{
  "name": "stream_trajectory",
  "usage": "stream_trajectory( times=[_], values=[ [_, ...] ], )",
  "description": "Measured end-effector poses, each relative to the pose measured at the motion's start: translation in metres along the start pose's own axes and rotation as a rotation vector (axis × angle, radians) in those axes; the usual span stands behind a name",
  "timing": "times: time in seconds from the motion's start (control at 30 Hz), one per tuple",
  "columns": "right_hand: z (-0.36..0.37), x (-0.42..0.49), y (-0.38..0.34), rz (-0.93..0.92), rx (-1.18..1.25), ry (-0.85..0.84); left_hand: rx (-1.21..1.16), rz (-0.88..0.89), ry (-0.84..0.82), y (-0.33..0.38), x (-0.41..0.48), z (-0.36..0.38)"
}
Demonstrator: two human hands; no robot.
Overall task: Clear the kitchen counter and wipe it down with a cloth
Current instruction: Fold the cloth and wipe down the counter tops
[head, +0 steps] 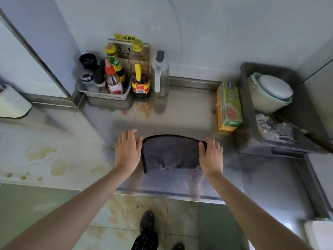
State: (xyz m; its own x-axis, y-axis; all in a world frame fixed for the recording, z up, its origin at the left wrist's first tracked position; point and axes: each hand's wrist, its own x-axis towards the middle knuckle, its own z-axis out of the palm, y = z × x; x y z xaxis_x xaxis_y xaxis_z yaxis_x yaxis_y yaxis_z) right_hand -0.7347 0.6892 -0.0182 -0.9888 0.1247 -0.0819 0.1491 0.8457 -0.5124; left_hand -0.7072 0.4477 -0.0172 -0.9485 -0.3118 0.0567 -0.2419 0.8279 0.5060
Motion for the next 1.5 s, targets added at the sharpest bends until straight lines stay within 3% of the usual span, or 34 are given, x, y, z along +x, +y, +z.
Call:
stream_trajectory(
  times=[0.07,0.1,0.23,0.37,0.43,0.5,0.57,0.63,0.7,0.83,0.97,1.07,1.2,1.5],
  values=[
    [0.014,0.008,-0.011,0.18,-0.059,0.01,0.024,-0.108,-0.049,0.001,0.011,0.009],
    [0.022,0.006,-0.013,0.276,-0.106,-0.004,0.055,-0.056,-0.09,0.0,0.008,0.014],
    [0.049,-0.018,-0.009,0.545,-0.184,-0.072,0.284,0.371,-0.337,-0.028,-0.025,0.041],
    [0.052,-0.012,-0.009,0.747,-0.085,-0.125,0.344,0.311,-0.426,-0.05,-0.034,0.047],
    [0.048,-0.006,-0.017,0.76,-0.038,-0.134,0.352,0.344,-0.426,-0.056,-0.033,0.042],
    [0.044,-0.005,-0.03,0.61,0.02,-0.029,0.31,0.348,-0.446,-0.062,-0.03,0.032],
    [0.045,-0.012,-0.052,0.31,0.102,0.056,0.249,0.308,-0.399,-0.072,-0.026,0.019],
    [0.057,-0.03,-0.079,-0.015,0.064,0.003,0.204,0.227,-0.311,-0.084,-0.02,0.005],
    [0.077,-0.054,-0.098,-0.227,-0.076,-0.039,0.174,0.159,-0.238,-0.092,-0.016,-0.006],
    [0.111,-0.066,-0.114,-0.165,-0.097,-0.005,0.087,0.076,-0.136,-0.1,-0.012,-0.014],
    [0.136,-0.045,-0.097,-0.212,-0.244,-0.236,0.049,0.1,-0.119,-0.1,-0.017,-0.007],
    [0.133,-0.039,-0.07,-0.273,-0.281,-0.246,0.012,0.184,-0.125,-0.087,-0.019,0.01],
    [0.102,-0.013,-0.02,-0.114,-0.317,-0.103,-0.065,0.3,-0.194,-0.046,-0.024,0.036],
    [0.027,-0.053,0.099,0.548,-0.269,0.038,-0.083,0.502,-0.31,0.022,-0.053,0.097]
  ],
)
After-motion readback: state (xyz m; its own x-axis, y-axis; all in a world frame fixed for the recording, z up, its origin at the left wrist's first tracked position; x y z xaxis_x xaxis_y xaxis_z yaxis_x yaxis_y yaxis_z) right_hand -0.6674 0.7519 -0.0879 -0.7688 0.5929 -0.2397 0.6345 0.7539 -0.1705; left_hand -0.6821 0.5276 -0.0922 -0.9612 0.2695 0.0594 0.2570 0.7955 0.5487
